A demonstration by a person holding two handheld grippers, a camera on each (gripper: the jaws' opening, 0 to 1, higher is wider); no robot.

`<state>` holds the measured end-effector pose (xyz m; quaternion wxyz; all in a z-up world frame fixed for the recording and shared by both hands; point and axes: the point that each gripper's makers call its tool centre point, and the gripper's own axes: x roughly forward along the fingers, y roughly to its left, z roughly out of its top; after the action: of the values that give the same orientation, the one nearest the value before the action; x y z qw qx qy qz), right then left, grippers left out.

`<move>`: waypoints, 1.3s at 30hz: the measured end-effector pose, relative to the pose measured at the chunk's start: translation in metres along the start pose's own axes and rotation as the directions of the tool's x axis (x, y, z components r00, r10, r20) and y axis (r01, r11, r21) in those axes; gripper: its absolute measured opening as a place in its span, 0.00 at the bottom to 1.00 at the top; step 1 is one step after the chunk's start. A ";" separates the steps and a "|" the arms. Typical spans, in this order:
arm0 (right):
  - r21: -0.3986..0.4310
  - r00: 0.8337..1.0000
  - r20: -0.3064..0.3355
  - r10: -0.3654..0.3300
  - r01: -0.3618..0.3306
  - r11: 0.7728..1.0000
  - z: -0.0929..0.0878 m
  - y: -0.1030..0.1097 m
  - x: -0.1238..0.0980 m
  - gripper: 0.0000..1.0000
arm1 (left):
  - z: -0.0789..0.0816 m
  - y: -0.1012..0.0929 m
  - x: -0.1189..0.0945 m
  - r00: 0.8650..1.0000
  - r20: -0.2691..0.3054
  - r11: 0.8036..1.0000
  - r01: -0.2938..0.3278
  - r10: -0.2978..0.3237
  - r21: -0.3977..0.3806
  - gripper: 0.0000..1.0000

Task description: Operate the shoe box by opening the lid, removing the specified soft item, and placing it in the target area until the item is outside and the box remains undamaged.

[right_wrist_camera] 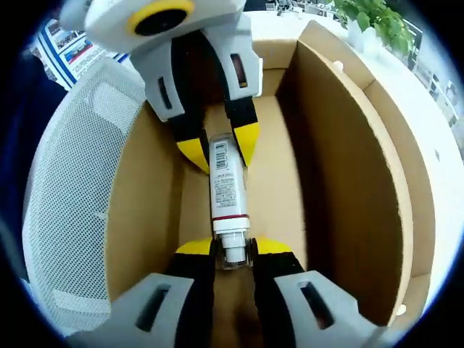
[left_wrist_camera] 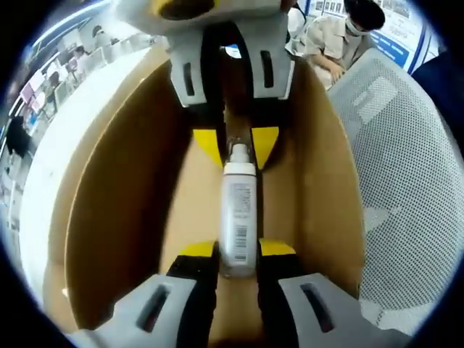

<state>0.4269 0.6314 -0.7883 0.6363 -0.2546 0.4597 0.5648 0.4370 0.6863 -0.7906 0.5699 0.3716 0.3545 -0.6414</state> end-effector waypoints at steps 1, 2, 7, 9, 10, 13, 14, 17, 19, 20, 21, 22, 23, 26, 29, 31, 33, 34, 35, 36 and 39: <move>-0.001 1.000 0.007 -0.001 0.001 1.000 0.000 0.000 -0.002 0.18 | 0.002 0.001 -0.003 1.000 0.021 1.000 0.011 -0.011 -0.008 0.17; 0.003 1.000 0.027 -0.004 0.004 1.000 0.003 0.000 -0.005 0.18 | 0.003 0.002 -0.006 1.000 0.027 1.000 0.015 -0.014 -0.016 0.17; 0.063 0.976 0.215 -0.022 0.009 0.998 0.025 -0.003 -0.035 0.22 | 0.012 0.003 -0.024 0.996 0.085 0.999 0.015 -0.012 -0.036 0.17; 0.064 0.967 0.255 -0.019 0.003 0.998 0.027 0.000 -0.046 0.23 | 0.015 0.002 -0.029 0.994 0.104 0.999 0.021 -0.017 -0.037 0.17; 0.051 0.964 0.267 -0.015 0.001 0.999 0.028 0.002 -0.050 0.24 | 0.019 -0.001 -0.034 0.992 0.125 0.999 0.026 -0.022 -0.027 0.17; 0.022 0.951 0.310 0.011 -0.019 1.000 0.033 0.011 -0.063 0.25 | 0.032 -0.005 -0.049 0.982 0.186 0.999 0.042 -0.037 -0.022 0.17; 0.010 0.944 0.330 0.026 -0.031 0.999 0.037 0.017 -0.069 0.25 | 0.039 -0.007 -0.055 0.974 0.222 0.998 0.058 -0.048 -0.036 0.17; -0.014 0.933 0.356 0.054 -0.052 0.999 0.044 0.028 -0.081 0.23 | 0.052 -0.007 -0.068 0.955 0.290 0.995 0.084 -0.066 -0.053 0.17; -0.012 0.918 0.395 0.048 -0.047 0.999 0.051 0.030 -0.093 0.21 | 0.053 -0.009 -0.075 0.953 0.292 0.995 0.097 -0.082 -0.037 0.17; -0.002 0.904 0.424 0.050 -0.054 0.999 0.055 0.031 -0.100 0.20 | 0.058 -0.012 -0.079 0.941 0.323 0.991 0.122 -0.101 -0.048 0.17; 0.006 0.898 0.438 0.048 -0.057 0.998 0.056 0.031 -0.104 0.19 | 0.060 -0.012 -0.082 0.935 0.339 0.990 0.129 -0.104 -0.051 0.17; 0.014 0.891 0.452 0.047 -0.060 0.998 0.058 0.031 -0.108 0.19 | 0.063 -0.013 -0.086 0.928 0.356 0.989 0.137 -0.108 -0.058 0.17; 0.028 0.880 0.473 0.047 -0.069 0.997 0.060 0.031 -0.115 0.19 | 0.069 -0.014 -0.090 0.913 0.391 0.984 0.159 -0.117 -0.077 0.17; 0.028 0.863 0.503 0.045 -0.069 0.997 0.064 0.033 -0.127 0.20 | 0.080 -0.016 -0.103 0.883 0.451 0.978 0.188 -0.126 -0.095 0.17; 0.013 0.854 0.518 0.044 -0.059 0.998 0.069 0.039 -0.137 0.20 | 0.084 -0.019 -0.110 0.870 0.472 0.974 0.208 -0.141 -0.093 0.17; 0.001 0.854 0.518 0.047 -0.055 0.998 0.071 0.042 -0.138 0.20 | 0.086 -0.020 -0.112 0.863 0.480 0.969 0.227 -0.156 -0.093 0.17; -0.004 0.853 0.520 0.049 -0.055 0.998 0.072 0.043 -0.140 0.20 | 0.088 -0.023 -0.114 0.854 0.491 0.964 0.249 -0.171 -0.097 0.17; -0.006 0.850 0.524 0.055 -0.061 0.998 0.073 0.044 -0.141 0.20 | 0.088 -0.024 -0.114 0.851 0.494 0.961 0.258 -0.178 -0.098 0.17; -0.007 0.848 0.526 0.061 -0.067 0.998 0.074 0.046 -0.141 0.20 | 0.089 -0.024 -0.115 0.849 0.498 0.960 0.261 -0.180 -0.098 0.17; -0.008 0.848 0.526 0.065 -0.071 0.997 0.075 0.047 -0.141 0.20 | 0.090 -0.025 -0.116 0.844 0.502 0.958 0.271 -0.188 -0.098 0.17; -0.016 0.846 0.527 0.087 -0.093 0.996 0.080 0.053 -0.140 0.20 | 0.096 -0.029 -0.118 0.835 0.511 0.954 0.287 -0.204 -0.089 0.17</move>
<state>0.4089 0.6433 -0.6200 0.7119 -0.0653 0.2820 0.6398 0.4104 0.6602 -0.6409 0.5828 0.0981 0.2917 -0.7521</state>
